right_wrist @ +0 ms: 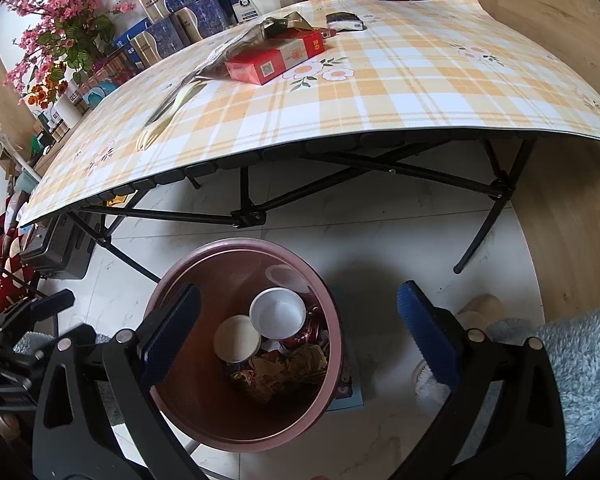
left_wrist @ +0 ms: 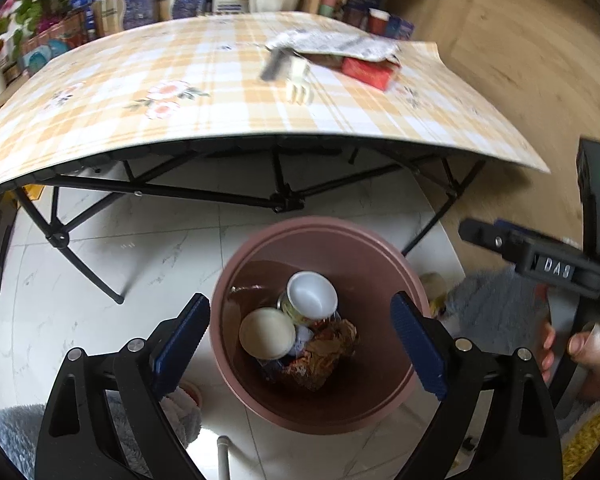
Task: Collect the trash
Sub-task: 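Move the left tool to the black fork on the table and grasp it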
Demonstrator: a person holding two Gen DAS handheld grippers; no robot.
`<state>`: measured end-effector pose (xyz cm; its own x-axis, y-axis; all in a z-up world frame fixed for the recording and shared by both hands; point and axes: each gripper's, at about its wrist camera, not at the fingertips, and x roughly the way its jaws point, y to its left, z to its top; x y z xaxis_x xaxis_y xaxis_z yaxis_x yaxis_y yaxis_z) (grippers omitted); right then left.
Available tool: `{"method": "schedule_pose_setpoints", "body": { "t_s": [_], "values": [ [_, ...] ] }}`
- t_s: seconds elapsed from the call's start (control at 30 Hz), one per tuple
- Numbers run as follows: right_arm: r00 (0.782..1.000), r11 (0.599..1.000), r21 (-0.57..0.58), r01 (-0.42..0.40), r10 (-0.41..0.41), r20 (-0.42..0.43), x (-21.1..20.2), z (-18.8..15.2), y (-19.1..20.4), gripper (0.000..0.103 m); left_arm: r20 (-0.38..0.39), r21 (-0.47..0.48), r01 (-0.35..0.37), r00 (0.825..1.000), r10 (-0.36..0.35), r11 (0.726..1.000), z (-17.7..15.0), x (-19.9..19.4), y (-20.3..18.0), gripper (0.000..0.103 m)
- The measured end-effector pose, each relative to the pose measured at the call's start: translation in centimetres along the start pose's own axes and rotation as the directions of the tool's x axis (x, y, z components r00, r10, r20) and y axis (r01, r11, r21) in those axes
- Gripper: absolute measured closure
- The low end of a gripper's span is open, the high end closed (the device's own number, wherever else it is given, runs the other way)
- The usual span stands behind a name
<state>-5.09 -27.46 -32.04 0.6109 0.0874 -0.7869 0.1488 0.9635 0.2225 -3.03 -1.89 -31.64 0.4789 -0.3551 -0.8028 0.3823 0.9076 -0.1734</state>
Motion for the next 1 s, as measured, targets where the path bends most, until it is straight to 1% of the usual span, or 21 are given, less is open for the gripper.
{"method": "schedule_pose_setpoints", "body": {
  "t_s": [0.13, 0.27, 0.47, 0.63, 0.67, 0.73, 0.8, 0.87, 0.9, 0.97, 1.0],
  "values": [
    [1.000, 1.000, -0.004, 0.008, -0.008, 0.002, -0.1, 0.1, -0.2, 0.006, 0.040, -0.048, -0.015, 0.999, 0.017, 0.999, 0.3, -0.7, 1.0, 0.014],
    [1.000, 1.000, -0.013, 0.005, -0.005, 0.016, -0.8, 0.4, -0.1, 0.006, 0.099, -0.092, -0.028, 0.994, 0.037, 0.995, 0.7, -1.6, 1.8, 0.014],
    [0.996, 0.994, -0.111, 0.019, -0.009, 0.087, -2.7, 0.8, 1.4, 0.006, 0.184, -0.119, -0.036, 0.981, 0.058, 0.992, 1.2, -2.7, 2.2, 0.014],
    [0.997, 0.994, -0.105, -0.024, 0.031, 0.074, -2.1, 0.8, 1.8, 0.006, 0.174, -0.109, -0.029, 0.984, 0.048, 0.994, 1.0, -2.5, 2.2, 0.014],
    [0.995, 0.993, -0.109, -0.037, 0.046, 0.089, -2.2, 1.0, 1.9, 0.006, 0.176, -0.107, -0.026, 0.983, 0.045, 0.994, 1.0, -2.6, 2.3, 0.014],
    [0.992, 0.992, -0.117, -0.047, 0.060, 0.108, -2.5, 1.3, 2.1, 0.006, 0.190, -0.120, -0.021, 0.981, 0.043, 0.993, 1.2, -3.0, 2.7, 0.014],
    [0.992, 0.991, -0.129, -0.043, 0.057, 0.109, -2.6, 1.5, 2.3, 0.006, 0.199, -0.143, -0.013, 0.979, 0.042, 0.990, 1.6, -3.4, 3.3, 0.014],
    [0.994, 0.990, -0.137, -0.042, 0.055, 0.095, -2.4, 1.6, 2.3, 0.006, 0.204, -0.142, -0.007, 0.978, 0.036, 0.990, 2.6, -3.5, 3.6, 0.016],
    [0.995, 0.990, -0.136, -0.045, 0.057, 0.087, -2.3, 1.7, 2.2, 0.006, 0.203, -0.127, -0.011, 0.979, 0.037, 0.992, 3.3, -3.5, 3.6, 0.021],
    [0.997, 0.991, -0.127, -0.038, 0.047, 0.069, -2.1, 2.0, 2.0, 0.006, 0.200, -0.093, -0.015, 0.979, 0.033, 0.996, 4.9, -3.2, 3.5, 0.025],
    [0.997, 0.992, -0.122, -0.028, 0.036, 0.062, -2.0, 2.3, 1.9, 0.006, 0.204, -0.086, -0.012, 0.979, 0.029, 0.996, 6.0, -3.0, 3.4, 0.025]
  ]
}}
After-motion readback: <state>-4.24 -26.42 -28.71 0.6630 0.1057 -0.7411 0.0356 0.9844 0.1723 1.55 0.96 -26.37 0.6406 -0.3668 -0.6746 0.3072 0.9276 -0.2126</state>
